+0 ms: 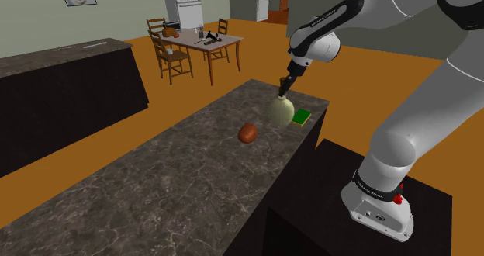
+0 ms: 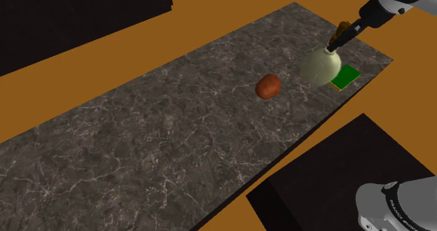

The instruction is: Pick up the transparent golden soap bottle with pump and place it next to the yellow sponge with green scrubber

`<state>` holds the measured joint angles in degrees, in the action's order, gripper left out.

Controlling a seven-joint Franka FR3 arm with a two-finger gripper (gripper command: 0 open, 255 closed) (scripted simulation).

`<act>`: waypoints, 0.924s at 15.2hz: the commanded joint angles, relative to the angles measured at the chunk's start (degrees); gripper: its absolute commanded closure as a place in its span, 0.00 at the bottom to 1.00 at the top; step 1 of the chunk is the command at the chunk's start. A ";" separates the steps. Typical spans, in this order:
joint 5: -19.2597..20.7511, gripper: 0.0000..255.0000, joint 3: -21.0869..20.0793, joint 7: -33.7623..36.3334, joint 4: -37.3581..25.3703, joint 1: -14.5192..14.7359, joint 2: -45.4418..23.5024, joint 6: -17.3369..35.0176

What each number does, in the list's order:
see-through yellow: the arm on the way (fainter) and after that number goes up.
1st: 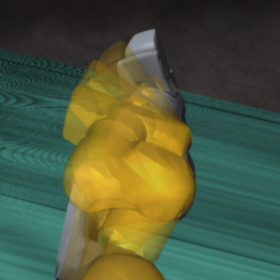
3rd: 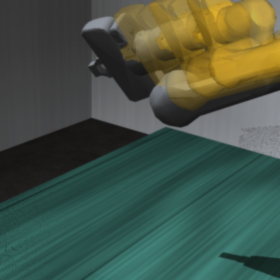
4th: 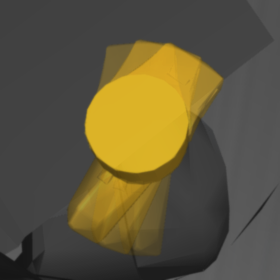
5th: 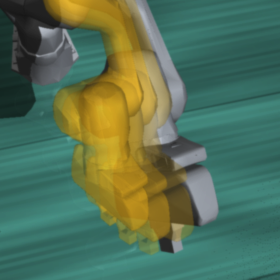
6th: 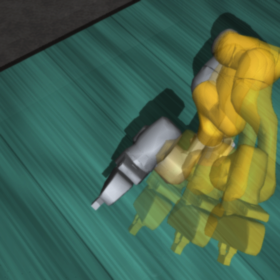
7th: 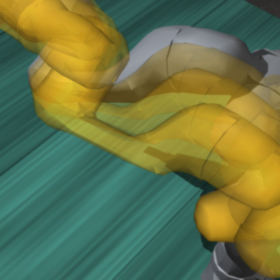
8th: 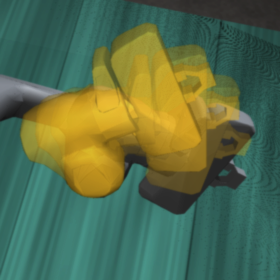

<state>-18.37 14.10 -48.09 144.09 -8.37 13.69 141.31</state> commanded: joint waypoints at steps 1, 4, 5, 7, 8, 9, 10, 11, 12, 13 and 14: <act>0.00 0.00 0.00 0.00 0.00 0.00 0.00 0.00; 2.28 0.00 -0.07 1.52 -0.88 -1.15 3.21 -3.95; 3.24 0.00 -0.08 2.15 -1.45 -1.67 4.69 -5.96; 3.91 0.00 -0.12 2.58 -1.97 -2.08 5.80 -7.55; 3.91 0.00 -0.12 2.57 -1.97 -2.09 5.80 -7.55; 3.91 0.00 -0.12 2.58 -1.96 -2.09 5.80 -7.55; 3.91 0.00 -0.12 2.57 -1.97 -2.09 5.80 -7.55; 3.91 0.00 -0.12 2.57 -1.97 -2.09 5.80 -7.55; 3.91 0.00 -0.12 2.57 -1.97 -2.09 5.80 -7.55; 3.91 0.00 -0.12 2.57 -1.97 -2.09 5.80 -7.55; 3.91 0.00 -0.12 2.57 -1.97 -2.09 5.80 -7.55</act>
